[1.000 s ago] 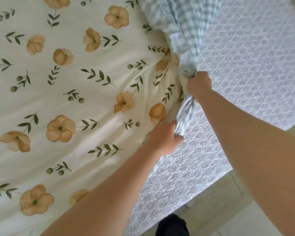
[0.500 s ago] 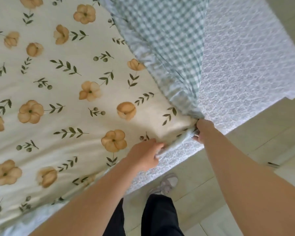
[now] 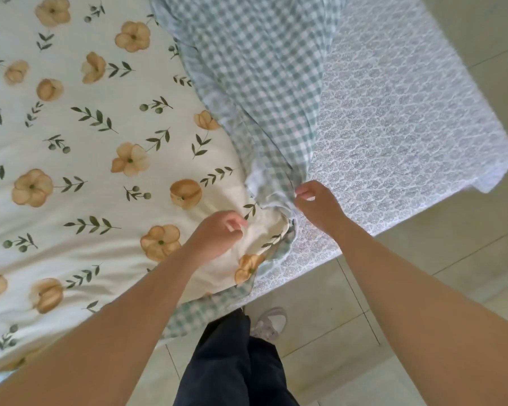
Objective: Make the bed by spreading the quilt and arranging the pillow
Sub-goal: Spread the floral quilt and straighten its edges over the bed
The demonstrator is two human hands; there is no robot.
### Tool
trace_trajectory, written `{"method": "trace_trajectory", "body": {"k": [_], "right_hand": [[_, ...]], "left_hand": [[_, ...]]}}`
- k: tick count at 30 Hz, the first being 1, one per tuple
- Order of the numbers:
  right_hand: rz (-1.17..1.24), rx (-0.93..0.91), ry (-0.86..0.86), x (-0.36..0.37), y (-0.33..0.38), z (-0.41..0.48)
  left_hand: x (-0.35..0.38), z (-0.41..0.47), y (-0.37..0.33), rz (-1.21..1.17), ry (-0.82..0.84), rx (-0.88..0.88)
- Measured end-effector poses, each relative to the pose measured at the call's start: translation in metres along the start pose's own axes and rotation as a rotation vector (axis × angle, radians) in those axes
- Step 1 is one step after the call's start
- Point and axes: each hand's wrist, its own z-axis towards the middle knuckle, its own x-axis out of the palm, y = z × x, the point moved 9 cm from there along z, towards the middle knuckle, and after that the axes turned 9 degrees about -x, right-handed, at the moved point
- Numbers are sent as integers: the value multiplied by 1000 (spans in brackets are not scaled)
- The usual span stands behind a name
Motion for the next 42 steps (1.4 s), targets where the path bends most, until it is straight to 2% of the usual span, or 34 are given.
{"method": "trace_trajectory", "body": {"k": [5,8,11,13,16,20,23,25,28,32,34,36,37,40,42], "right_hand": [[-127,-137,-100,-23,68,51],[-160,-263,-118,-34,111,85],[-250,-356,-99,-37,151,125],[-282,-342,-60,-30,170,154],[-246,-223,111,-5,181,191],[-402,-145,259,21,173,215],[-710,-155,245,23,165,228],[-777,-109,189,20,157,234],[-729,-105,95,13,153,245],[-546,-41,118,-11,149,255],[-422,19,106,-31,139,254],[-350,32,79,-48,128,249],[-340,34,79,-54,123,244],[-281,100,77,-76,100,229],[-185,189,51,-96,77,217]], "left_hand": [[-62,48,-16,-526,-134,-123],[-87,75,-26,-716,-167,-126],[-101,93,-34,-785,-175,-145],[-104,98,-40,-843,-164,-141],[-93,108,-54,-951,-39,-126],[-71,115,-82,-963,58,-88],[-64,124,-87,-969,35,-87],[-65,128,-89,-912,17,-97],[-62,132,-95,-760,-20,-64],[-65,139,-90,-473,-296,-106],[-67,135,-99,-568,-385,-54],[-55,135,-109,-743,-289,-51],[-44,137,-118,-746,-202,-44],[-6,136,-146,-544,17,9],[17,128,-162,-467,89,59]]}}
